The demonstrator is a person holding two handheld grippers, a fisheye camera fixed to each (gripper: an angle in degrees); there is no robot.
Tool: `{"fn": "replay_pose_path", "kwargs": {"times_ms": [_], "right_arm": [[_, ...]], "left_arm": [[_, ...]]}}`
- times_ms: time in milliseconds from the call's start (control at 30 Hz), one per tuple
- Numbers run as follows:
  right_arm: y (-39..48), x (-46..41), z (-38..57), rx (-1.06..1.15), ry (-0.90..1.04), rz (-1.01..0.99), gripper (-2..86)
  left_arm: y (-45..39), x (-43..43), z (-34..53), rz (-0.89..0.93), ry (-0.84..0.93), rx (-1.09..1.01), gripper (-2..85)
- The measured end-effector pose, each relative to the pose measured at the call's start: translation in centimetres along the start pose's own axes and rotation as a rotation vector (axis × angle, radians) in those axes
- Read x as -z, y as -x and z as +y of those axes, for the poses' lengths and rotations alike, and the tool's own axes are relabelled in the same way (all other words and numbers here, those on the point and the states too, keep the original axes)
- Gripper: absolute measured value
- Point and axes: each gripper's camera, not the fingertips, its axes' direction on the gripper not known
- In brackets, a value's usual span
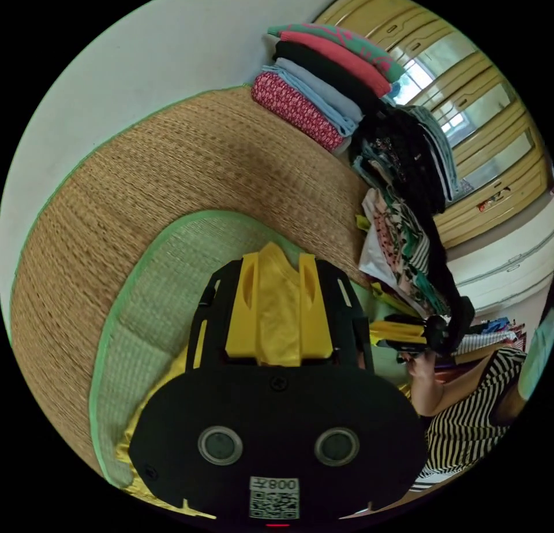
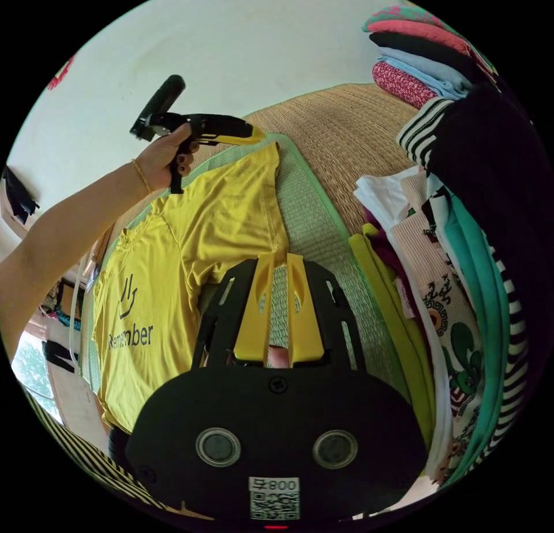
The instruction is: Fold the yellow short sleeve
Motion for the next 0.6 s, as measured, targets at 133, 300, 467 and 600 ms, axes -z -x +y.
{"fn": "replay_pose_path", "kwargs": {"times_ms": [133,300,467,600], "right_arm": [[-0.3,-0.5,-0.8,-0.006,0.000,-0.021,3.3],[-0.7,-1.0,-1.7,-0.016,-0.005,-0.037,2.5],[-0.4,-1.1,-2.5,-0.003,-0.035,-0.039,1.5],[0.3,0.5,-3.1,0.038,-0.158,-0.138,0.9]], "left_arm": [[-2.5,-0.5,-2.7,-0.106,0.102,-0.060,8.2],[-6.1,1.2,-4.5,-0.196,0.101,-0.127,2.2],[-7.9,4.8,-4.9,-0.156,0.014,-0.117,1.1],[-8.9,9.1,-3.5,-0.118,-0.081,-0.107,0.8]]}}
